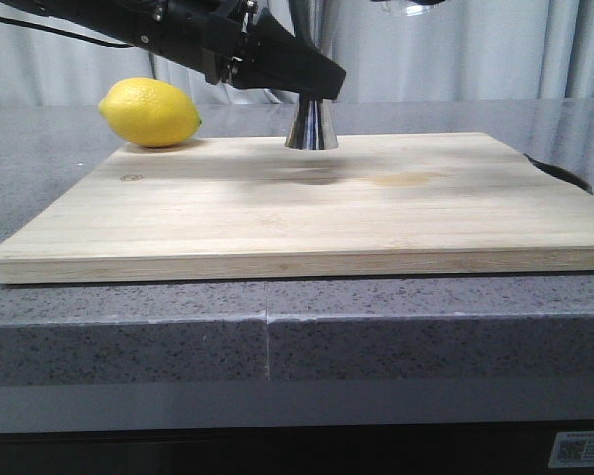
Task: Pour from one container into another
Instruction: 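Lift the glass beaker with the right gripper toward the held jigger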
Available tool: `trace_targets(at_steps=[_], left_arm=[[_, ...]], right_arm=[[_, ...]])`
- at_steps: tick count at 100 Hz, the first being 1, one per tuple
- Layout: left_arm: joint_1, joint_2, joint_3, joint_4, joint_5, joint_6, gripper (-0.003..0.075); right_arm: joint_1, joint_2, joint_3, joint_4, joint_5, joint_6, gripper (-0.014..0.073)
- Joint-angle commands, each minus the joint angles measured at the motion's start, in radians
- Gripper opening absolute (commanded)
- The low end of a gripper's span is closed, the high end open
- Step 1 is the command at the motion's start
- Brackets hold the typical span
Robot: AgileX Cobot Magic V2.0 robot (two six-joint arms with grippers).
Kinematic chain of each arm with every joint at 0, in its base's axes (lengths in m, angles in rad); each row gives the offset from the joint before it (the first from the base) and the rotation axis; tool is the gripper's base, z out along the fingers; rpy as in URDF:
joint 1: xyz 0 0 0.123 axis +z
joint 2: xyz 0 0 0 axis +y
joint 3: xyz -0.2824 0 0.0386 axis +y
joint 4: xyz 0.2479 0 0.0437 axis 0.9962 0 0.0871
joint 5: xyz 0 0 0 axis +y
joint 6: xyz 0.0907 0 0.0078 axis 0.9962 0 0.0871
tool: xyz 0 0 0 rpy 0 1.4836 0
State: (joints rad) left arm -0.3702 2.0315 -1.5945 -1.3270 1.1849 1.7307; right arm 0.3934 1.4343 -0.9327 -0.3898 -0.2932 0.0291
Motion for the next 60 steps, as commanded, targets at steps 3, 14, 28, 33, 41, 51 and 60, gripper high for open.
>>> trace_targets(at_steps=[3,14,28,33,41,51,60], left_arm=[[-0.013,-0.051,-0.031,-0.078,0.084,-0.002,0.0051],[-0.015,-0.051,-0.031,-0.078,0.084,-0.002,0.0051],[-0.019,-0.051,-0.031,-0.078,0.084,-0.002,0.0051],[-0.019,-0.051,-0.031,-0.078,0.084,-0.002,0.0051],[-0.019,-0.051,-0.031,-0.078,0.084,-0.002,0.0051],[-0.019,-0.051,-0.031,-0.078,0.084,-0.002,0.0051],[-0.019,-0.051,-0.031,-0.078,0.084,-0.002,0.0051]], right_arm=[[-0.001,-0.044,-0.037,-0.009,-0.067,-0.001,0.0268],[-0.001,-0.044,-0.037,-0.031,-0.058,-0.001,0.0268],[-0.001,-0.044,-0.037,-0.042,-0.052,-0.001,0.0268],[-0.001,-0.044,-0.037,-0.048,-0.049,-0.001,0.0268],[-0.001,-0.044,-0.037,-0.051,-0.049,-0.001,0.0268],[-0.001,-0.044,-0.037,-0.053,-0.049,-0.001,0.0268],[-0.001,-0.044,-0.037,-0.055,-0.049,-0.001,0.0268]])
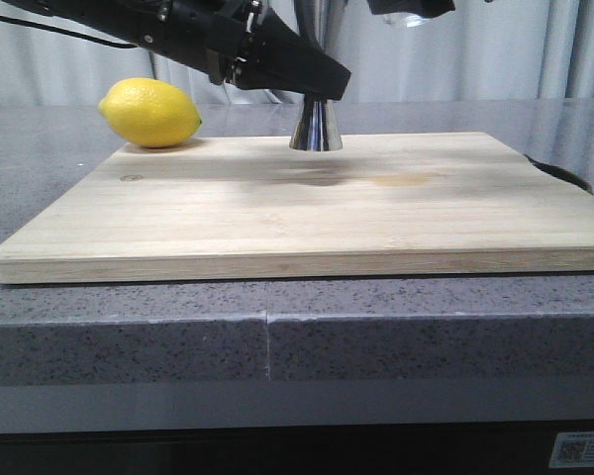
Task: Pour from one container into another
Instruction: 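Lift the glass beaker with the right gripper toward the held jigger, then position the beaker spout over the jigger cup and tilt it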
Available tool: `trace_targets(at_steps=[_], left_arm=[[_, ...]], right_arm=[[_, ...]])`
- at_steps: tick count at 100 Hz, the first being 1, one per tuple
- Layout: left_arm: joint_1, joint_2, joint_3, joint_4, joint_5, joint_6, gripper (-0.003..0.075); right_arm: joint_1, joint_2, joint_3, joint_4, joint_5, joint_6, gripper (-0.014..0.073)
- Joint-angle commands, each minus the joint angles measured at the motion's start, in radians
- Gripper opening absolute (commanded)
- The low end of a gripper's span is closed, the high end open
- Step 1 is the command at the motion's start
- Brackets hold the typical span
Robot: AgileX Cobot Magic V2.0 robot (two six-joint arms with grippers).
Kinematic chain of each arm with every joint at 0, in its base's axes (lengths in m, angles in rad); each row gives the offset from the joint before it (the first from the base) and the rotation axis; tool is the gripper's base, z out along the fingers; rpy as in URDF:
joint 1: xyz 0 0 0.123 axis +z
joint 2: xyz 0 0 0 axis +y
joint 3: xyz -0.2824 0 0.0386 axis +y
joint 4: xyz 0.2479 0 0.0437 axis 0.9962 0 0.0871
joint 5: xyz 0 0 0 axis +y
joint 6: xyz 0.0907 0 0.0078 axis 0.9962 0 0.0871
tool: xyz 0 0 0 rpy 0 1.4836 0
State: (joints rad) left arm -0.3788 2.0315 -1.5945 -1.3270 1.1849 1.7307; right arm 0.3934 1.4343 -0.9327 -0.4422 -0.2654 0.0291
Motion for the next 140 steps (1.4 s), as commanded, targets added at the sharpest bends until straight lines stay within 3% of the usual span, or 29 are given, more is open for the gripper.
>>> trace_targets(at_steps=[1,140], left_arm=[[-0.011,-0.051,-0.031,-0.078,0.084,-0.002,0.0051],[-0.041,-0.051,-0.031,-0.069,0.084,-0.002,0.0051]], right_arm=[[-0.001,-0.044,-0.037,-0.003,-0.077,-0.001,0.0268],[-0.001,-0.044,-0.048,-0.110,-0.045,-0.001,0.0268]])
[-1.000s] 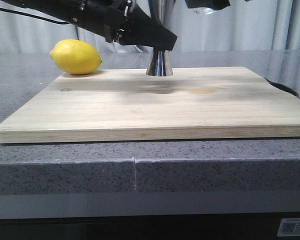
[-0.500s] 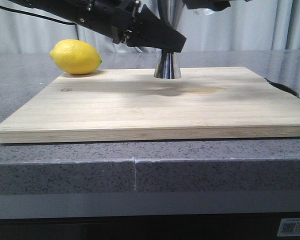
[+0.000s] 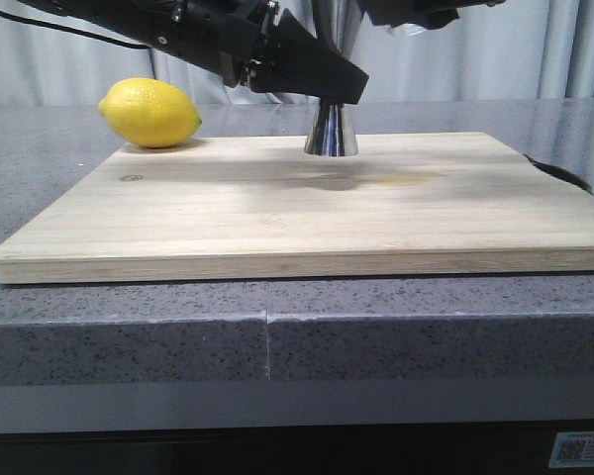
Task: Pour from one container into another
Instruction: 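Position the beaker spout over the jigger cup and tilt it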
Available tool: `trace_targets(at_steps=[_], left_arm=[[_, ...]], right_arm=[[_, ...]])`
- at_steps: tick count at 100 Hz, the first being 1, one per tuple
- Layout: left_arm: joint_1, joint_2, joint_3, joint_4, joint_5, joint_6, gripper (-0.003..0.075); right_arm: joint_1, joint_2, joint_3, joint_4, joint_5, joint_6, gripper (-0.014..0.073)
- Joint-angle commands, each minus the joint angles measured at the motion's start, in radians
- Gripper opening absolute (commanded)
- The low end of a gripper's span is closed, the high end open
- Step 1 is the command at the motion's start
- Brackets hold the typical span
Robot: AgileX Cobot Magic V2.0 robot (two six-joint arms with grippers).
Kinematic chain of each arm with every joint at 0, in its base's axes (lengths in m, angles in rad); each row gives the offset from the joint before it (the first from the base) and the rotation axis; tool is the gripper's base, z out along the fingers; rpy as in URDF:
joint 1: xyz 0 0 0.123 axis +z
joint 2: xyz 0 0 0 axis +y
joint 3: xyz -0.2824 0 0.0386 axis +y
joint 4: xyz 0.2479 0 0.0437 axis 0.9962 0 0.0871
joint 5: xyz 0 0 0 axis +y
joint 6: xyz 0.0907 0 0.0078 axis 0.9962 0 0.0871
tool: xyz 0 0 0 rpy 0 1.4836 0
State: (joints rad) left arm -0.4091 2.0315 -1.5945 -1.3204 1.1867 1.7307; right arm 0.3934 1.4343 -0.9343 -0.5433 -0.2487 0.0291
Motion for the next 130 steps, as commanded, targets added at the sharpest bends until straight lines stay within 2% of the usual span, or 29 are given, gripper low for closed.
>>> trace_targets(at_steps=[1,64,130], left_arm=[[-0.011,-0.051,-0.031,-0.075,0.082,-0.002,0.0051],[-0.011,-0.051,-0.031,-0.075,0.082,-0.002,0.0051],[-0.011,-0.051,-0.031,-0.075,0.082,-0.002,0.0051]], right_arm=[[-0.001,-0.044,-0.049,-0.008,-0.062,-0.001,0.0268],[-0.001,-0.044,-0.100,-0.069,0.012,-0.001,0.0268],[0.010,-0.044,-0.100,-0.105,0.017,-0.001,0.0268]])
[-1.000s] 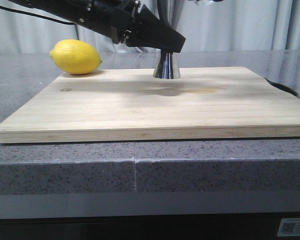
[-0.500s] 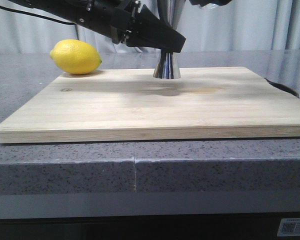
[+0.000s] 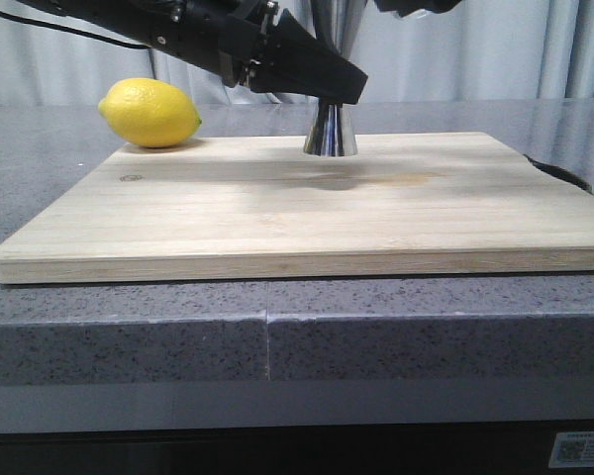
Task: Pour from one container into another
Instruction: 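Position the beaker spout over the jigger cup and tilt it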
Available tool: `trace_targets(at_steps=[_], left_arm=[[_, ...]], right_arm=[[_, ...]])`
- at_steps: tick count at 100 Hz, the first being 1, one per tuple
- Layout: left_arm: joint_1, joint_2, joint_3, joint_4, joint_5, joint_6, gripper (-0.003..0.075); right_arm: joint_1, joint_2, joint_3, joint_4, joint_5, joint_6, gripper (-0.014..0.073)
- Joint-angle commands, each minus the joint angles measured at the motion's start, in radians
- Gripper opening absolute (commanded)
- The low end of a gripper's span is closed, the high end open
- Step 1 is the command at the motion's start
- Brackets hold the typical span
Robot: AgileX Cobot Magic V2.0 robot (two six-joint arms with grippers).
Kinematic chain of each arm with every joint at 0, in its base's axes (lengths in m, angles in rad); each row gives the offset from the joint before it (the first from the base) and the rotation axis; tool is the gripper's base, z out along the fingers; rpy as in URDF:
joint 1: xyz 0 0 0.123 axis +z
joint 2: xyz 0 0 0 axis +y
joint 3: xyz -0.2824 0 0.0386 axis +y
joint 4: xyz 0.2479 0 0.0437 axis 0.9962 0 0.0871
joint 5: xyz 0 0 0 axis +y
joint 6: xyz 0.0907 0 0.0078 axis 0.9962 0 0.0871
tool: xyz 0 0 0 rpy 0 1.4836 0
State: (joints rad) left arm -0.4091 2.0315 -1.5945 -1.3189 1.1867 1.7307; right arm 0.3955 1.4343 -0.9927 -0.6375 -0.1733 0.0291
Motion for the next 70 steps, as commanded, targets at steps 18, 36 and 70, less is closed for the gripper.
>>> trace_targets(at_steps=[18,36,70], left_arm=[[-0.011,-0.051,-0.031,-0.077,0.082,-0.002,0.0051],[-0.011,-0.051,-0.031,-0.077,0.082,-0.002,0.0051],[-0.011,-0.051,-0.031,-0.073,0.082,-0.002,0.0051]], right_arm=[[0.014,-0.044,-0.042,-0.017,-0.057,-0.001,0.0268],[0.014,-0.044,-0.042,-0.020,-0.053,-0.001,0.0268],[0.025,-0.044,-0.042,-0.058,-0.039,-0.001,0.0268]])
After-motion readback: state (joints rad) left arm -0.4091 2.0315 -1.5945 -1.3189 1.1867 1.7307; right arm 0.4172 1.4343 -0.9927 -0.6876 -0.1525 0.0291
